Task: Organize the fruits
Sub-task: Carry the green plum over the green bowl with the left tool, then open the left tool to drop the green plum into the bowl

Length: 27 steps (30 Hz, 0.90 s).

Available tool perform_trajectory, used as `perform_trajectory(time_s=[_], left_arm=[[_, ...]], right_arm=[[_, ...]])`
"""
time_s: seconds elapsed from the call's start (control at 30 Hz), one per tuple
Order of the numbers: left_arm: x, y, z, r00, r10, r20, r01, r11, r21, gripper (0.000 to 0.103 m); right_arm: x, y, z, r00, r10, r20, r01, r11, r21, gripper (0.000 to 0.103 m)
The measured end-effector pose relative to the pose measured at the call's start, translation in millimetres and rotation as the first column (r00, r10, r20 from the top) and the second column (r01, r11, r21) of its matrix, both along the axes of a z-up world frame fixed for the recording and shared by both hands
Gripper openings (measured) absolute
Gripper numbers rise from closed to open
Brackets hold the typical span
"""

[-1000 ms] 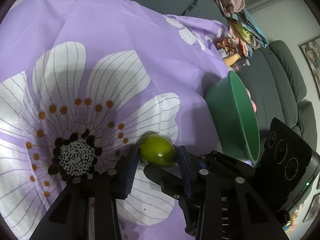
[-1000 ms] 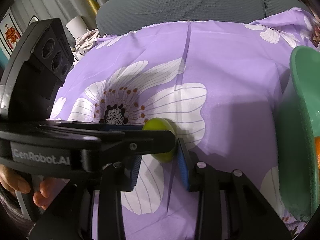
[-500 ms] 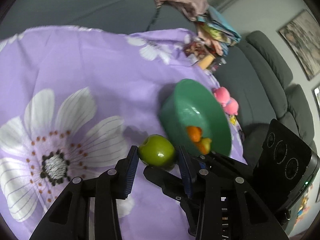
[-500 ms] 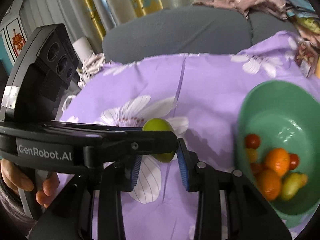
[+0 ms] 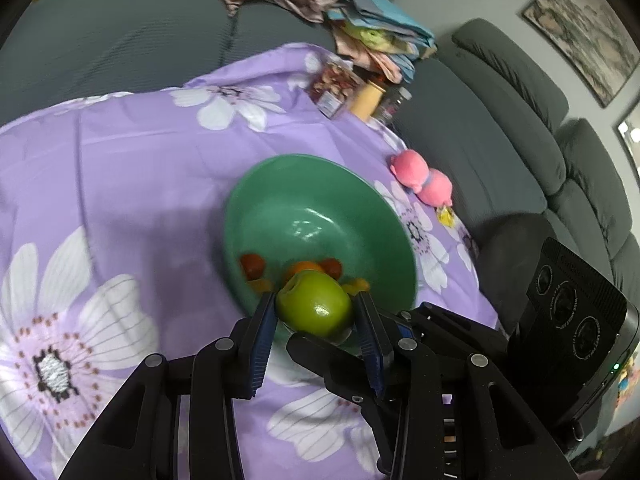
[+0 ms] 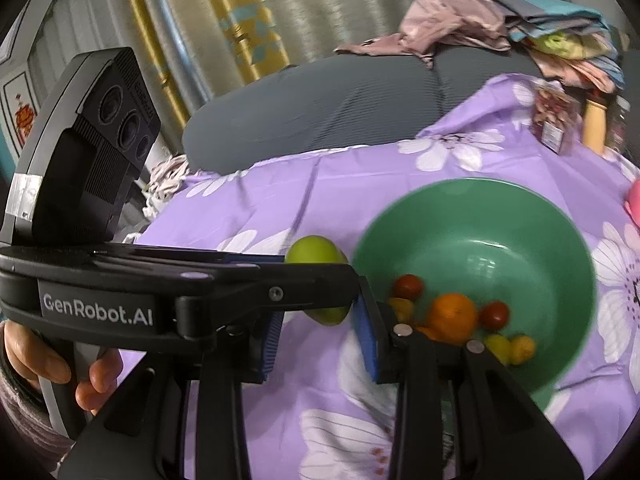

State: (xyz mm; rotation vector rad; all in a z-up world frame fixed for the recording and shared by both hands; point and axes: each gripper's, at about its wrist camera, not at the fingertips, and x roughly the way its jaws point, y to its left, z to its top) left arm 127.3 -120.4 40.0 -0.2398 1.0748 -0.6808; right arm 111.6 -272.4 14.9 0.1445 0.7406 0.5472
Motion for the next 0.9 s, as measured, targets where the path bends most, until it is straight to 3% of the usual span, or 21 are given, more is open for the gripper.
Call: perform_trajectory(time_s=[0.27, 0.9], left_arm=[[5, -37, -9, 0.999, -0.039, -0.017, 0.040, 0.999, 0.037, 0.039], [8, -62, -22, 0.997, -0.054, -0.056, 0.058, 0.996, 0.075, 0.039]], right_arm=[[0, -33, -10, 0.999, -0.040, -0.027, 0.041, 0.999, 0.022, 0.034], [4, -51, -25, 0.994, -0.073, -0.076, 0.073, 0.997, -0.004, 0.035]])
